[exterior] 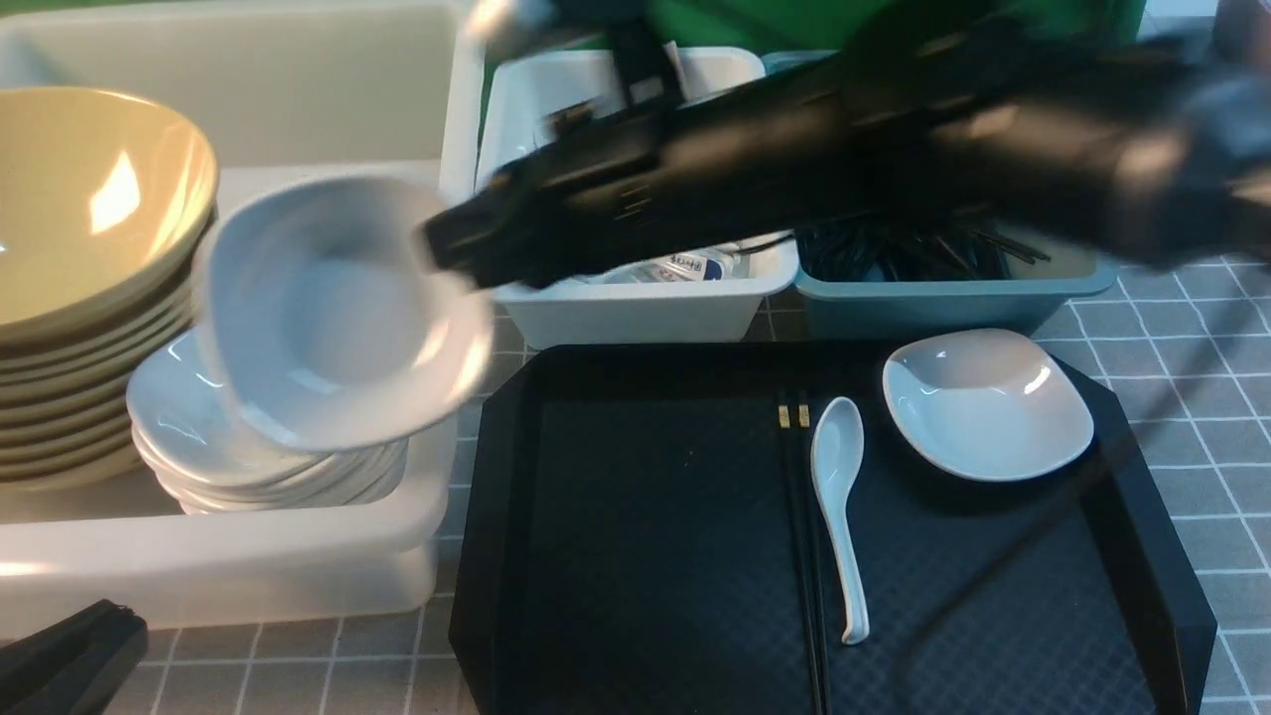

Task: On grey table put chopsticks spoon bowls plates into blue grey white boxes.
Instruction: 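Place the white bowl into the white bin on top of the stacked bowls with the right gripper, then reach for and grasp the small white dish on the black tray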

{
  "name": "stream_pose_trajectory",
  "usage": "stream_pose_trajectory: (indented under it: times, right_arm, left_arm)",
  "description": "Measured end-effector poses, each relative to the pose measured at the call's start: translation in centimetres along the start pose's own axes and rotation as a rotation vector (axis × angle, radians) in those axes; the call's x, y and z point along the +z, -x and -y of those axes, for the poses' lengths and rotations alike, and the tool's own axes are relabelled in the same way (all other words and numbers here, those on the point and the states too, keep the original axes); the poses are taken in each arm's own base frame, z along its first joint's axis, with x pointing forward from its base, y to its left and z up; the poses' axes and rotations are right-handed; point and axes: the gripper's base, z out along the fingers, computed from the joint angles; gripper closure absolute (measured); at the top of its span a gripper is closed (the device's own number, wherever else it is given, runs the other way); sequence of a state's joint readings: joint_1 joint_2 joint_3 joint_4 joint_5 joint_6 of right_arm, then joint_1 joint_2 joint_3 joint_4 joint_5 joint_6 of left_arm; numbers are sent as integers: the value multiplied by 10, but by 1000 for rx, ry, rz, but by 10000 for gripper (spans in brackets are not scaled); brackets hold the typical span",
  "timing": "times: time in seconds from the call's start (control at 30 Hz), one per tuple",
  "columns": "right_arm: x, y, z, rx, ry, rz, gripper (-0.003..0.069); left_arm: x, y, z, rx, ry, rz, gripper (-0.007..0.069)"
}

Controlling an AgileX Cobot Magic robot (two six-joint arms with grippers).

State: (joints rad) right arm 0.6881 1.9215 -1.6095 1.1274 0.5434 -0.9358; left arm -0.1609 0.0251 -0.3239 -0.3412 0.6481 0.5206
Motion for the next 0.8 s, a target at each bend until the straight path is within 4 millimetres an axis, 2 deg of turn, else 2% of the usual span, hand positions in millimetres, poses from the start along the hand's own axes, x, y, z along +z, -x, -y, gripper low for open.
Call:
stream_pose_trajectory:
  times: [0.1,0.2,0.27,0.3,0.37,0.47,0.53,0.57,0.63,0.73,0.8]
  right_arm:
    - [36,-1,-5,-27,10,7,550]
    - [49,0,-4,-68,7,4,446]
    - [46,3,-2,-83,-4,-1,344]
    - [45,4,-2,-85,-4,-1,325]
    - [33,9,1,-109,2,-31,230]
    - [8,16,6,-104,-14,-103,190]
    - [-32,25,18,-115,-158,-227,222]
    - [-38,27,19,-98,-173,-238,228]
    - [-79,28,35,-132,-383,-376,333]
    - [-105,9,56,-120,-532,-527,463]
    - [-117,-20,82,-44,-601,-629,559]
  left_arm:
    - [0,0,-1,9,6,-3,633]
    - [0,0,-1,14,9,-5,633]
    - [0,-1,-1,16,10,-6,633]
    - [0,-1,-1,16,11,-6,633]
    - [0,-1,-1,16,11,-6,633]
    - [0,-1,-1,16,11,-6,633]
    - [0,-1,-1,17,11,-6,633]
    - [0,-1,-1,17,11,-6,633]
    - [0,-1,-1,17,11,-6,633]
    - [0,-1,-1,17,11,-6,633]
    - [0,-1,-1,17,11,-6,633]
